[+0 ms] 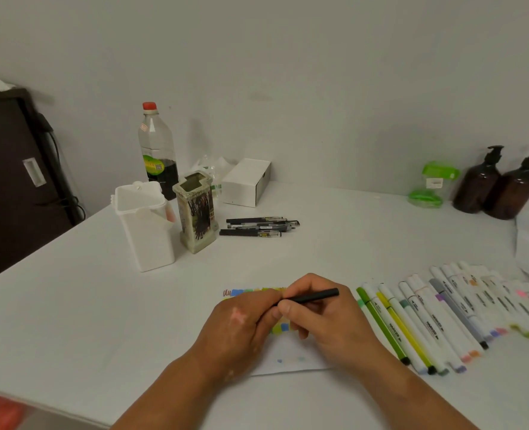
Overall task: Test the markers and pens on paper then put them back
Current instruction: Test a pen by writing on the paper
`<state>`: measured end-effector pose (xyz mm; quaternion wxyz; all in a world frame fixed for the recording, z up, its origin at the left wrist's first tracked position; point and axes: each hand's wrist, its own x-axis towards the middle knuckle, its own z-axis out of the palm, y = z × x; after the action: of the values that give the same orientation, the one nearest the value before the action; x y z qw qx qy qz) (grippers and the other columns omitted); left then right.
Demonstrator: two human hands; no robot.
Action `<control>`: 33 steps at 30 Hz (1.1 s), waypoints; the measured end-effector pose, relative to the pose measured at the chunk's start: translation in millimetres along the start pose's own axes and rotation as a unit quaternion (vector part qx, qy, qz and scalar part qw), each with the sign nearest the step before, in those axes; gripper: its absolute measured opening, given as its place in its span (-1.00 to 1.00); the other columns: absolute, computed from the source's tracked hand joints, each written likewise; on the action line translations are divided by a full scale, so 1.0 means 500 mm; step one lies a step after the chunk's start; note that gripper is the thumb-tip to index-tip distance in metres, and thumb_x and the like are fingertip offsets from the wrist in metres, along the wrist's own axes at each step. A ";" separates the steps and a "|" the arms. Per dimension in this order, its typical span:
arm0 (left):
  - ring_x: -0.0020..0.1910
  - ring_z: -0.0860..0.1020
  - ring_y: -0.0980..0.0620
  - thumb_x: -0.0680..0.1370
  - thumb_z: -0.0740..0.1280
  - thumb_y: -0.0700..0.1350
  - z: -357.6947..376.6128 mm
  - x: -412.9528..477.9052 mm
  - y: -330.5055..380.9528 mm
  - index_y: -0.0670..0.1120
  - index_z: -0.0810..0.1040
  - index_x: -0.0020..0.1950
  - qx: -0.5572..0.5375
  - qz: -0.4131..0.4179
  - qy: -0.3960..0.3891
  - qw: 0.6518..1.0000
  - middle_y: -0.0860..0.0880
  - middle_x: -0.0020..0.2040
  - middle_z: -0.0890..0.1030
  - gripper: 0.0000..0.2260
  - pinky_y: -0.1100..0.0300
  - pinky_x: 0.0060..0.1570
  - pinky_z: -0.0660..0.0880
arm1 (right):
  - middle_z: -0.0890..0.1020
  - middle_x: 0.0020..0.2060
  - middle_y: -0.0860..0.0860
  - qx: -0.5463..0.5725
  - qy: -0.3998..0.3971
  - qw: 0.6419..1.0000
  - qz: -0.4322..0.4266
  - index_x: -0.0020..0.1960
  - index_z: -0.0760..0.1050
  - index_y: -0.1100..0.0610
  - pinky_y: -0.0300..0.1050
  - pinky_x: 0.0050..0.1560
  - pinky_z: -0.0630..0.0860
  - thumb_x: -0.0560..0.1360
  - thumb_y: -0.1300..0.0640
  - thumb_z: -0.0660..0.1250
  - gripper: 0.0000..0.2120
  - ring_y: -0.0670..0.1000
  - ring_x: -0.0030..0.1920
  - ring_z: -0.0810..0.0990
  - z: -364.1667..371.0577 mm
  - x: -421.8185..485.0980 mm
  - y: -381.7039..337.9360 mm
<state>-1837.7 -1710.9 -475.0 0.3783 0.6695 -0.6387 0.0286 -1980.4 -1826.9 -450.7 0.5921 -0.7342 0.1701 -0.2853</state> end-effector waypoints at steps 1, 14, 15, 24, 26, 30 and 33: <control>-0.25 0.44 0.27 0.68 0.15 0.09 0.001 0.000 -0.001 0.06 0.59 0.07 0.010 0.004 0.005 1.000 0.17 -0.15 0.58 -0.76 0.38 -0.25 0.38 | 0.65 -0.36 0.00 0.007 -0.002 1.000 0.002 -0.15 0.64 0.01 -0.15 -0.36 0.53 0.43 0.16 0.50 -0.92 -0.02 -0.38 0.60 -0.001 -0.001 0.003; 0.02 0.38 0.26 0.33 0.21 0.57 0.000 -0.006 -0.016 0.23 0.39 0.39 0.131 -0.095 -0.141 0.977 0.26 0.21 0.51 -0.27 0.38 0.07 0.33 | 0.60 -0.42 0.18 0.138 0.141 0.978 0.070 -0.16 0.68 0.13 -0.10 -0.45 0.53 0.53 0.25 0.23 -0.74 0.13 -0.39 0.63 -0.042 -0.014 0.011; -0.01 0.40 0.25 0.33 0.21 0.57 -0.010 -0.006 -0.018 0.23 0.41 0.38 0.136 -0.096 -0.151 0.974 0.26 0.17 0.52 -0.29 0.38 0.04 0.34 | 0.63 -0.39 0.19 0.125 0.124 0.982 0.074 -0.17 0.69 0.14 -0.10 -0.41 0.56 0.51 0.22 0.25 -0.76 0.13 -0.35 0.65 -0.041 -0.019 0.010; -0.11 0.36 0.18 0.43 0.18 0.50 -0.054 -0.010 -0.008 0.24 0.46 0.33 0.188 -0.091 -0.144 0.967 0.25 -0.08 0.40 -0.43 0.23 0.03 0.34 | 0.62 -0.44 0.12 -0.005 0.056 0.991 0.120 -0.23 0.63 0.08 -0.13 -0.44 0.51 0.45 0.25 0.39 -0.87 0.06 -0.44 0.60 -0.031 -0.029 0.009; -0.10 0.35 0.19 0.43 0.17 0.50 -0.035 -0.007 -0.002 0.25 0.46 0.34 0.186 -0.083 -0.132 0.970 0.23 -0.08 0.40 -0.42 0.23 0.02 0.34 | 0.65 -0.43 0.12 -0.042 0.046 0.990 0.129 -0.23 0.63 0.05 -0.17 -0.41 0.52 0.44 0.26 0.41 -0.86 0.05 -0.43 0.63 -0.026 -0.031 0.011; -0.01 0.38 0.18 0.40 0.14 0.55 -0.002 -0.018 -0.013 0.29 0.41 0.39 0.162 -0.105 -0.146 0.970 0.21 -0.02 0.44 -0.36 0.23 0.09 0.37 | 0.65 -0.46 0.04 -0.113 0.056 0.984 0.129 -0.26 0.62 0.03 -0.33 -0.48 0.42 0.42 0.27 0.40 -0.83 -0.08 -0.49 0.58 -0.024 -0.033 0.019; 0.01 0.39 0.18 0.37 0.09 0.58 0.009 -0.024 -0.023 0.32 0.39 0.39 0.166 -0.111 -0.141 0.970 0.21 0.00 0.43 -0.32 0.24 0.09 0.38 | 0.65 -0.48 -0.01 -0.140 0.052 0.981 0.121 -0.25 0.61 0.05 -0.38 -0.48 0.39 0.43 0.24 0.41 -0.87 -0.14 -0.50 0.56 -0.020 -0.032 0.022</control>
<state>-1831.5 -1704.7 -489.9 0.1686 0.7870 -0.5935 -0.0023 -1998.3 -1827.7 -463.6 0.5042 -0.7678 0.3269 -0.2225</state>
